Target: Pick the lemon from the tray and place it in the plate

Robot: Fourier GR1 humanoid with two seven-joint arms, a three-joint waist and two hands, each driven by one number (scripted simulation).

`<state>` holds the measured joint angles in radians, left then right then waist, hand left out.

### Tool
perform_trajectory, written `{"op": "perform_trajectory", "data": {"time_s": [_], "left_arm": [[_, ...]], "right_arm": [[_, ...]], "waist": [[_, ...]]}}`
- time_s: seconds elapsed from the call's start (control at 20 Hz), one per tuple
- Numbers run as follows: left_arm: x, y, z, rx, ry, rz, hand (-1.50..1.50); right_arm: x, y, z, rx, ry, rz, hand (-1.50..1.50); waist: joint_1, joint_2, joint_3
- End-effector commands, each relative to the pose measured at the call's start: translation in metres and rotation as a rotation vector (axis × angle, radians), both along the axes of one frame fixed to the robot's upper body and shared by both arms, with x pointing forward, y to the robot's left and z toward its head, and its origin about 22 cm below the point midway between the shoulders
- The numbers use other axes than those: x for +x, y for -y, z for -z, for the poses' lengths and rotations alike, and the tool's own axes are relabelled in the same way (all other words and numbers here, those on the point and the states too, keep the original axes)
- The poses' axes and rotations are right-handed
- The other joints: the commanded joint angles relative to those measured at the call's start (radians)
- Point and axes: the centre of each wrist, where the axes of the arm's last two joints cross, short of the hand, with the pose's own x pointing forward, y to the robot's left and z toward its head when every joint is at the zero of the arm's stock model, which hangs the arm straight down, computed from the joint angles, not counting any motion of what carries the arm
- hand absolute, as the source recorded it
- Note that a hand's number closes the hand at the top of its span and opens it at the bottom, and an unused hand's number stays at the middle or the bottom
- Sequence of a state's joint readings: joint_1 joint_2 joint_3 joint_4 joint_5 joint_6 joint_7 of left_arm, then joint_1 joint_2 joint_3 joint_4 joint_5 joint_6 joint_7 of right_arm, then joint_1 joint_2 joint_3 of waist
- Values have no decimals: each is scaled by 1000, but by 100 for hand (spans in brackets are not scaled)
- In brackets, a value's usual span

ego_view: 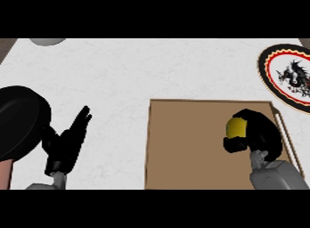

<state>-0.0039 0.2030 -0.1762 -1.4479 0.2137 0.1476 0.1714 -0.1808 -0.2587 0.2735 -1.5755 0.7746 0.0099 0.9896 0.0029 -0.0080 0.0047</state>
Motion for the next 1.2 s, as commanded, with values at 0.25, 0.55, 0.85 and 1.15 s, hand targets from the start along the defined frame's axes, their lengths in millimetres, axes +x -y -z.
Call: {"op": "perform_trajectory", "data": {"time_s": [0.25,0.55,0.85,1.15], "left_arm": [[-1,0,7,-2,-53,-13,0],[2,11,1,-3,-12,82,0],[12,23,-11,2,27,132,0],[16,31,-12,-4,27,157,0]], "right_arm": [[-17,-7,-14,-125,110,-4,150],[81,17,-60,-181,334,401,150],[115,50,-104,-333,473,649,150],[134,74,-142,-382,643,855,150]], "waist": [[-7,6,-5],[95,48,-5],[148,72,-8],[161,77,-5]]}}
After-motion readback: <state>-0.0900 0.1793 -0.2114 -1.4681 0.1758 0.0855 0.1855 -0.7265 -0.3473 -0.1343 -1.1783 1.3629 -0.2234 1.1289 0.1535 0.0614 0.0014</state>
